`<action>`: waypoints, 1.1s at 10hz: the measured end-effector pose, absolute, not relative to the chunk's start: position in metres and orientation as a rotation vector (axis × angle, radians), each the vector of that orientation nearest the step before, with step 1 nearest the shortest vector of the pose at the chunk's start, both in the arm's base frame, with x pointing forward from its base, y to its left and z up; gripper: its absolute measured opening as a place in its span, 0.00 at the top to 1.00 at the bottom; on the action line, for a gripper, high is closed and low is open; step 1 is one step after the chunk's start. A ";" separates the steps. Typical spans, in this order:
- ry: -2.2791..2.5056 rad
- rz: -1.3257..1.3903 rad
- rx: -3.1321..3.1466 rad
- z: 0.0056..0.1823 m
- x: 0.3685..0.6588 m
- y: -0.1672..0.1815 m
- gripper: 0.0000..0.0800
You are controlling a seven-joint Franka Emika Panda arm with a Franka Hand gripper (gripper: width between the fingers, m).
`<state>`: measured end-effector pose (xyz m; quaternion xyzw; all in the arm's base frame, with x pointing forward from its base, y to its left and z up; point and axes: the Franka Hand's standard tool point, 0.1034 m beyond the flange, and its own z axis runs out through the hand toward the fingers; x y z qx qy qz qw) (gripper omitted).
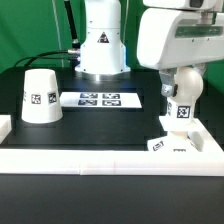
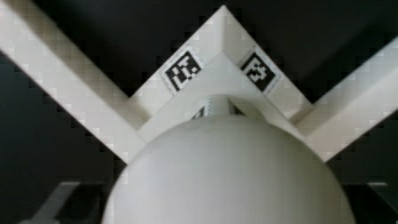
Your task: Assemble lamp
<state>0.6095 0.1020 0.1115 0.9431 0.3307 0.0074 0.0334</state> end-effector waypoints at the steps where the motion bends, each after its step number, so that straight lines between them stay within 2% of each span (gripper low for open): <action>1: 0.877 0.027 2.948 0.112 0.609 0.103 0.28; 7: 0.218 0.043 3.075 0.115 0.610 0.097 0.28; 11: 0.155 0.042 3.077 0.115 0.608 0.097 0.28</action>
Offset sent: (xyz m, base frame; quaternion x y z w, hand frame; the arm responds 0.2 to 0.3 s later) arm -0.0021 0.0012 0.0001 0.0243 -0.0118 0.2559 0.9663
